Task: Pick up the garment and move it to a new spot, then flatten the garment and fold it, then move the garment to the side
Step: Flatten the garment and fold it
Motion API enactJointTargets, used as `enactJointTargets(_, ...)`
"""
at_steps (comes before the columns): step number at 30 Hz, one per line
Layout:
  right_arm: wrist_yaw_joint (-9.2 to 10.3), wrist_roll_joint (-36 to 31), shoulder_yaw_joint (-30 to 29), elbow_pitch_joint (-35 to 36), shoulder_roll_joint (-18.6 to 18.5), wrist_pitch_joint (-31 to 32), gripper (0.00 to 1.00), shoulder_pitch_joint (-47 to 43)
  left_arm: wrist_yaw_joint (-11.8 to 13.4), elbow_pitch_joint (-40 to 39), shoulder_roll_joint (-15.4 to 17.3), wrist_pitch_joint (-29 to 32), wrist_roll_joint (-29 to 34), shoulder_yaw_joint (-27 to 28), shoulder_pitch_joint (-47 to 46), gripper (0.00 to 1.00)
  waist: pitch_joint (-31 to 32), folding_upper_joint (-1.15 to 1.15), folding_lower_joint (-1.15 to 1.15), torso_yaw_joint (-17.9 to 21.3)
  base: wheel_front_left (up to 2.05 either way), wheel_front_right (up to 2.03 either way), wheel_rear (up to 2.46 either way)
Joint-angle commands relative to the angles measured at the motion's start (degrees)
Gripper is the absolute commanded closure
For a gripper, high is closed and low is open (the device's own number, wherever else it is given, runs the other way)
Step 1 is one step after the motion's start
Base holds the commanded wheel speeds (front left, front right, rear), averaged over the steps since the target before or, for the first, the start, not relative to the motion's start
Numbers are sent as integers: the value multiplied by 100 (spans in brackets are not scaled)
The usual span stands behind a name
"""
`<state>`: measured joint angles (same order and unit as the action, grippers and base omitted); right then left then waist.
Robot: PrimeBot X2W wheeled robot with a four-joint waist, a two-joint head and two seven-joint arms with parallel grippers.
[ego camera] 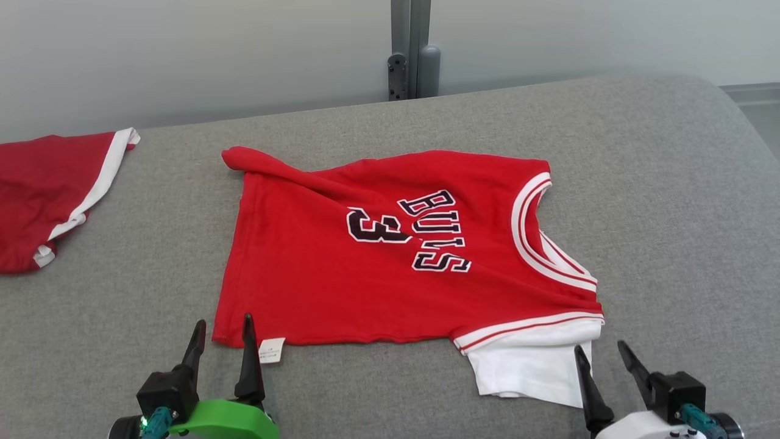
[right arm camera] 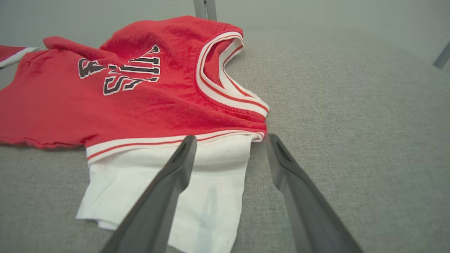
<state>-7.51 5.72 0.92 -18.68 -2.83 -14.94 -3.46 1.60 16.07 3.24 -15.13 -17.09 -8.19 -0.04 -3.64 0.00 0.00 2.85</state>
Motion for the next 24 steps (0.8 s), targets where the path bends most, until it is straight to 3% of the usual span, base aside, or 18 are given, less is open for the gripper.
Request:
enactJointTargets(1,4,131,34,-65,-11,23,0,-92,3,18,46,-2,14,28,-62,0,-79,0,0,62,0,0,0)
enactJointTargets(12,4,487,434,-837,-13,286,0,171,-32,103,68,-3,74,53,-177,0,-308,0,0,91,0,0,0)
enactJointTargets(13,4,508,482,-902,-13,328,6,192,-36,112,73,-3,73,57,-187,0,-317,0,0,77,0,0,0)
enactJointTargets(15,1,565,562,-1019,-7,391,50,226,-34,123,80,-3,71,79,-211,0,-332,0,0,58,0,0,0)
enactJointTargets(17,1,592,600,-1081,1,403,76,262,-26,132,83,-3,60,107,-218,0,-343,0,0,53,0,0,0)
enactJointTargets(18,1,585,614,-1088,1,387,95,290,-25,143,84,-3,48,119,-217,0,-347,0,0,57,0,0,0)
enactJointTargets(19,1,588,610,-1061,0,350,100,323,-21,164,85,-3,26,133,-212,0,-349,0,0,65,0,0,0)
enactJointTargets(24,2,585,438,-736,-19,181,100,484,-43,392,68,216,-221,189,-207,0,-330,0,0,172,0,0,0)
